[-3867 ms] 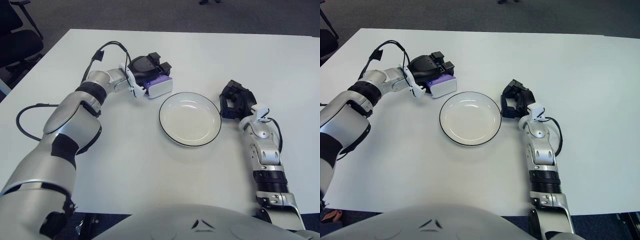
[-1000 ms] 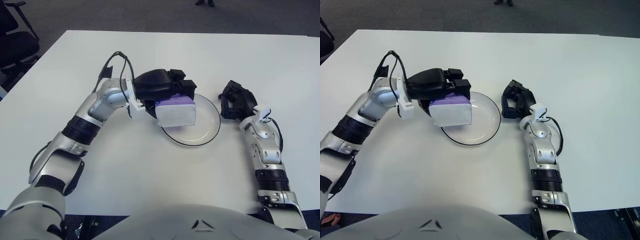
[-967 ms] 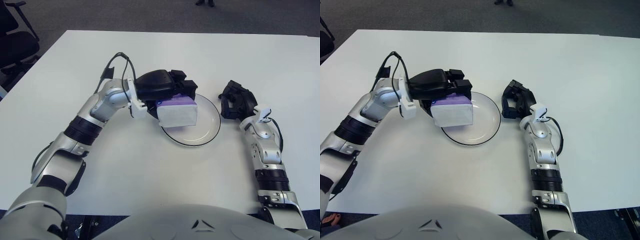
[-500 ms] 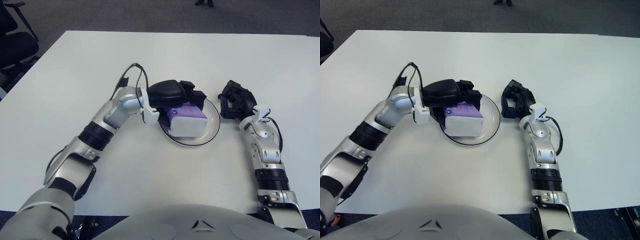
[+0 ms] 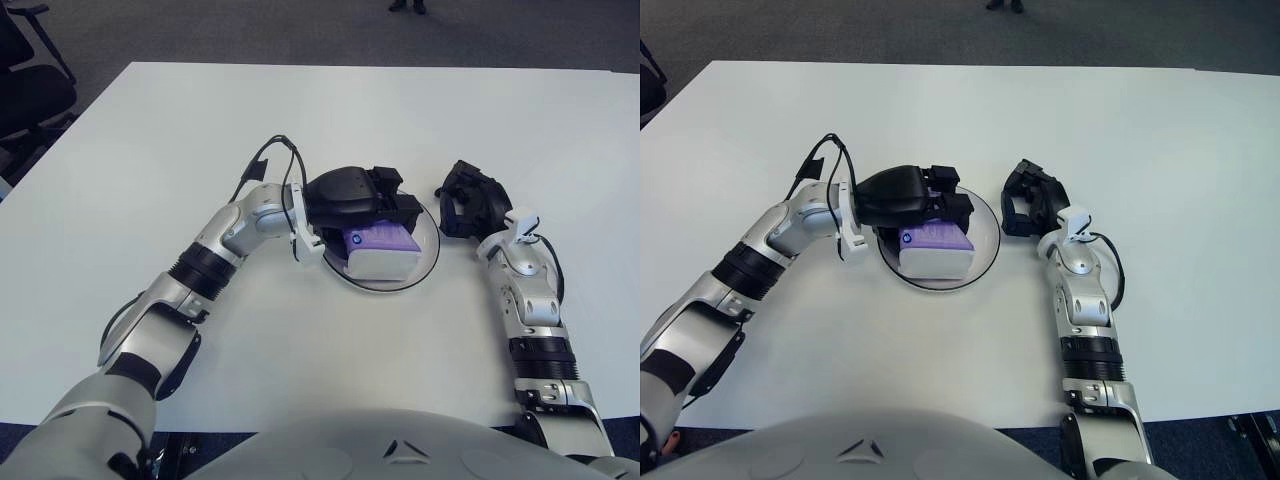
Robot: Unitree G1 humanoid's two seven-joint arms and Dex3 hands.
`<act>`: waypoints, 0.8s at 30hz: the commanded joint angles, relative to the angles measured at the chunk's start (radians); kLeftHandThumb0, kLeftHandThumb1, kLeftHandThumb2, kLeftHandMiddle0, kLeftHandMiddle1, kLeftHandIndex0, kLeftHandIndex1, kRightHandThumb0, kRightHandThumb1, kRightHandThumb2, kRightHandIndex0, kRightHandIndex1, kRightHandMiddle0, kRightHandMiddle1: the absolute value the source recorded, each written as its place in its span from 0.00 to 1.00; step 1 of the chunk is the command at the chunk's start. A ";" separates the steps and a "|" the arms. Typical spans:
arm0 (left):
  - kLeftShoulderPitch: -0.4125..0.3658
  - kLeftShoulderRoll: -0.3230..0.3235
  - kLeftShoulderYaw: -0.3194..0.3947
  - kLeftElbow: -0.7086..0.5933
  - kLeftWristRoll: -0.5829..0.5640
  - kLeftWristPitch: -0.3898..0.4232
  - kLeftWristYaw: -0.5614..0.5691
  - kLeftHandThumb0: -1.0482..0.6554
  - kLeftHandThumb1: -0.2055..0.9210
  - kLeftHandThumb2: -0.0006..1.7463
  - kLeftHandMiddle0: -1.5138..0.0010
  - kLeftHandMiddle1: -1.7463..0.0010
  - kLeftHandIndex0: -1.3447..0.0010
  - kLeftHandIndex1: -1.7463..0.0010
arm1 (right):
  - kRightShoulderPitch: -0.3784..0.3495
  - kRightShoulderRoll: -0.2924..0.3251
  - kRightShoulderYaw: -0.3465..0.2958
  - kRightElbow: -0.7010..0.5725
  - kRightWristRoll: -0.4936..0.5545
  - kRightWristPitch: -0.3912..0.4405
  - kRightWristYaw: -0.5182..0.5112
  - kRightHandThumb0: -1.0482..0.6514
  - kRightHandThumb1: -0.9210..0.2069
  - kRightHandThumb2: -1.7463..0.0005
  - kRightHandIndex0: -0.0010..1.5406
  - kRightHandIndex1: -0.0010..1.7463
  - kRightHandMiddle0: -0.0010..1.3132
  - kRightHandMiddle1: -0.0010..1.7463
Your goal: Put the tissue paper into the plate.
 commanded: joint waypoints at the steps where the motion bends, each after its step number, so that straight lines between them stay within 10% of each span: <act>1: -0.009 0.003 -0.037 0.056 0.095 -0.031 0.040 0.35 0.42 0.79 0.19 0.00 0.52 0.00 | 0.118 0.035 0.026 0.135 -0.018 0.103 -0.008 0.34 0.50 0.27 0.67 1.00 0.44 1.00; 12: -0.036 0.013 -0.080 0.137 0.182 -0.038 0.130 0.34 0.50 0.72 0.32 0.00 0.57 0.00 | 0.121 0.044 0.027 0.133 -0.017 0.100 -0.022 0.34 0.50 0.27 0.71 1.00 0.44 1.00; 17: -0.046 0.033 -0.106 0.144 0.201 -0.040 0.119 0.40 0.89 0.38 0.40 0.00 0.79 0.01 | 0.123 0.047 0.030 0.128 -0.015 0.099 -0.027 0.34 0.51 0.27 0.73 1.00 0.45 1.00; 24: -0.100 0.084 -0.144 0.041 0.105 -0.005 -0.100 0.11 0.99 0.37 0.73 0.00 0.99 0.39 | 0.124 0.044 0.036 0.130 -0.019 0.090 -0.026 0.34 0.51 0.26 0.76 1.00 0.45 1.00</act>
